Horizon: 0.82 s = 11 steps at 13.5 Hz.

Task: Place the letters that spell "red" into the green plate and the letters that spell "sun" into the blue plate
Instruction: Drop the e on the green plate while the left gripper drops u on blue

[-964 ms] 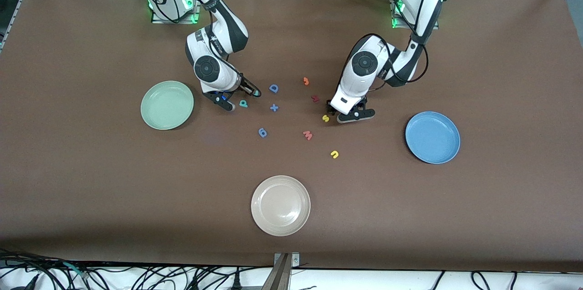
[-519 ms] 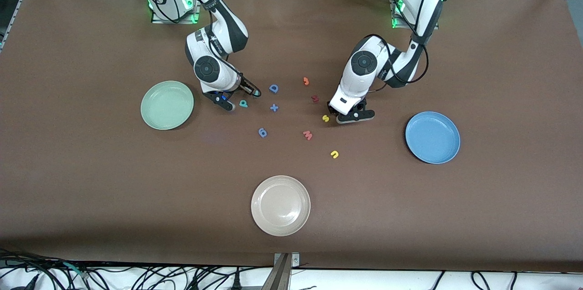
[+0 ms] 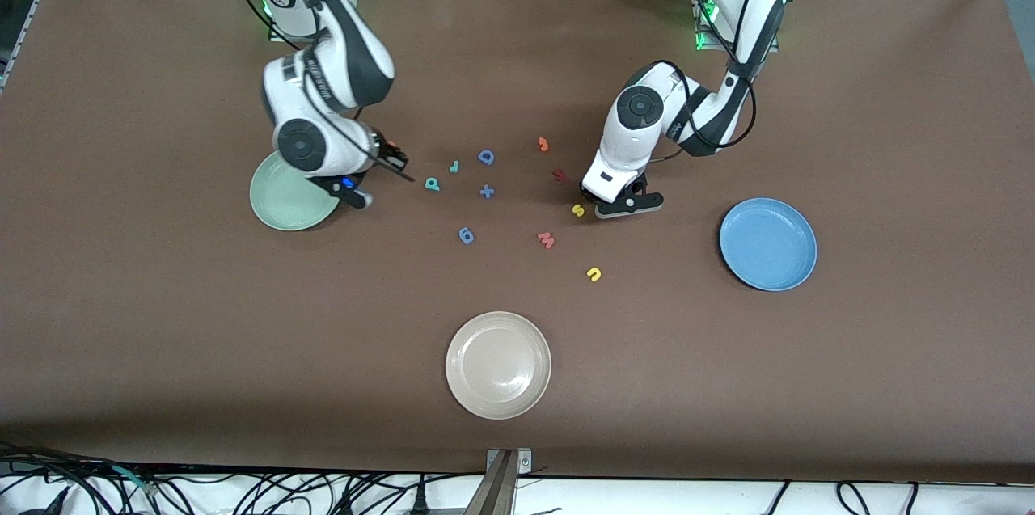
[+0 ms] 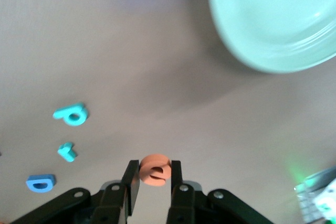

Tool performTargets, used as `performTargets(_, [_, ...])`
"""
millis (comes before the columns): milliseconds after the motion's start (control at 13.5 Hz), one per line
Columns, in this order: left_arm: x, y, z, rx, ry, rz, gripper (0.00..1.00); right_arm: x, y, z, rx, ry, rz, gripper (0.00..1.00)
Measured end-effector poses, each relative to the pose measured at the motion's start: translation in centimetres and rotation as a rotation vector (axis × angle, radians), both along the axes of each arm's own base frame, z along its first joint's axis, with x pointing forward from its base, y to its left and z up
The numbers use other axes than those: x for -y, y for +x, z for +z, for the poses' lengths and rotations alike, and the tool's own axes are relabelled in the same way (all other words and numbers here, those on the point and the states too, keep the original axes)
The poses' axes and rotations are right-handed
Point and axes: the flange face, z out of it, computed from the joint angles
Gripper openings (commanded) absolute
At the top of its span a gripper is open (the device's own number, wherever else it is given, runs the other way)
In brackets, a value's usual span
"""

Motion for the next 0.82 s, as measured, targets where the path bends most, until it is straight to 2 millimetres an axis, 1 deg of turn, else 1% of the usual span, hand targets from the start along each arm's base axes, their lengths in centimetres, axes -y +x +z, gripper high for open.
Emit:
performTargets(74, [0.0, 0.0, 0.0, -0.001, 0.001, 0.001, 0.23, 2.4, 0.9, 0.3, -0.001, 0.013, 0.019, 0.20])
performTargets(222, [0.0, 0.1, 0.0, -0.002, 0.002, 0.002, 0.22, 8.1, 2.6, 0.4, -0.001, 0.043, 0.054, 0.20])
performTargets(297, [0.1, 0.1, 0.0, -0.004, 0.004, 0.003, 0.22, 10.6, 3.1, 0.3, 0.001, 0.054, 0.064, 0.20])
performTargets(371, [0.1, 0.3, 0.1, -0.013, 0.012, 0.005, 0.22, 12.6, 3.4, 0.2, 0.001, 0.050, 0.077, 0.20])
performTargets(445, [0.0, 1.2, 0.3, -0.022, 0.027, 0.015, 0.22, 14.0, 3.5, -0.2, -0.003, 0.026, 0.095, 0.20])
performTargets(519, [-0.3, 2.5, 0.8, -0.032, 0.045, 0.031, 0.22, 14.8, 3.5, -0.7, -0.014, 0.001, 0.114, 0.20])
performTargets(667, [-1.4, 5.6, 2.9, -0.048, 0.071, 0.061, 0.22, 15.8, 3.1, -2.5, -0.047, -0.016, 0.143, 0.20])
performTargets(742, [-2.2, 7.0, 3.9, -0.057, 0.081, 0.071, 0.22, 16.5, 2.9, -3.3, -0.064, -0.017, 0.152, 0.20])
performTargets(816, [-3.5, 8.4, 4.7, -0.070, 0.090, 0.077, 0.22, 17.1, 2.8, -4.1, -0.077, -0.018, 0.157, 0.20])
